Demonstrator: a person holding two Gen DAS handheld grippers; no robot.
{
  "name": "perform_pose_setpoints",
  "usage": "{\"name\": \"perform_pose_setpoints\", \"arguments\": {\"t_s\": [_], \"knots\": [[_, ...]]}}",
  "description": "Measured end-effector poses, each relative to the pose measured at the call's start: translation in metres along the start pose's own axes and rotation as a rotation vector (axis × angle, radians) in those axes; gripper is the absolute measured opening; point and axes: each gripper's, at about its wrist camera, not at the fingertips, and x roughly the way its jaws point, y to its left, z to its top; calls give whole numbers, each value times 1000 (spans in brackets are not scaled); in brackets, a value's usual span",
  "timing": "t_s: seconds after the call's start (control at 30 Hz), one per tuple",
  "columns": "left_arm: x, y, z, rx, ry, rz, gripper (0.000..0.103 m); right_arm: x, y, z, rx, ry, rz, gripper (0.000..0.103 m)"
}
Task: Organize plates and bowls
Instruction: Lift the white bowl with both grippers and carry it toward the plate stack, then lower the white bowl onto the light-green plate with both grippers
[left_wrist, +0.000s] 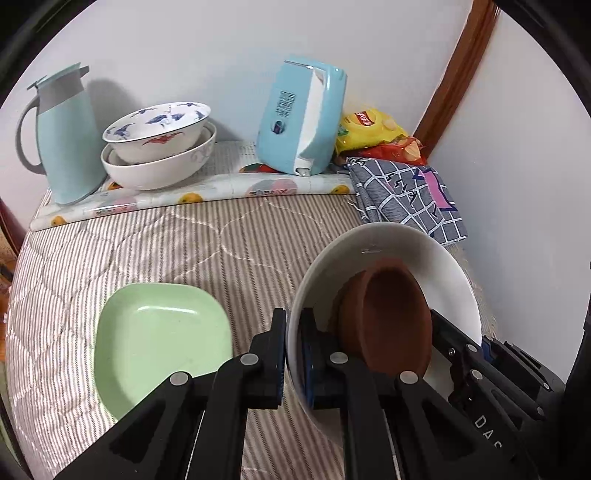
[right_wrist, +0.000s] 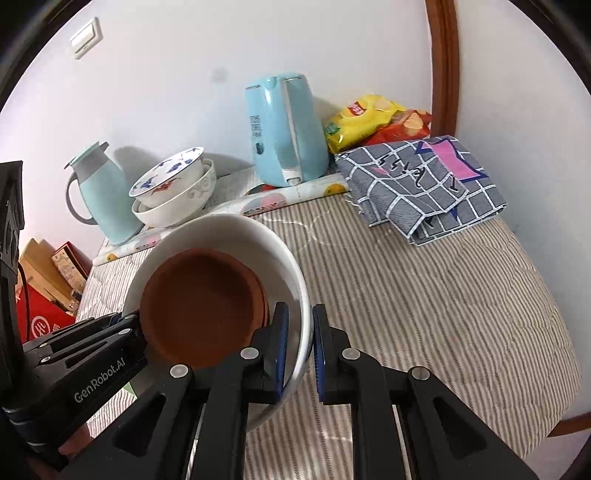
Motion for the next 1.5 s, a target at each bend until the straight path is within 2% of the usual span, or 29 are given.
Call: {"name": "perform_pose_setpoints", "arguments": {"t_s": [0.93,1.5], "knots": [[-20,75,-20,-59,-4,49,8,10,69,-22,-50,21,55,12],[-3,137,-20,-70,47,57,8,47,118,-37,-35,74,58,12]]}}
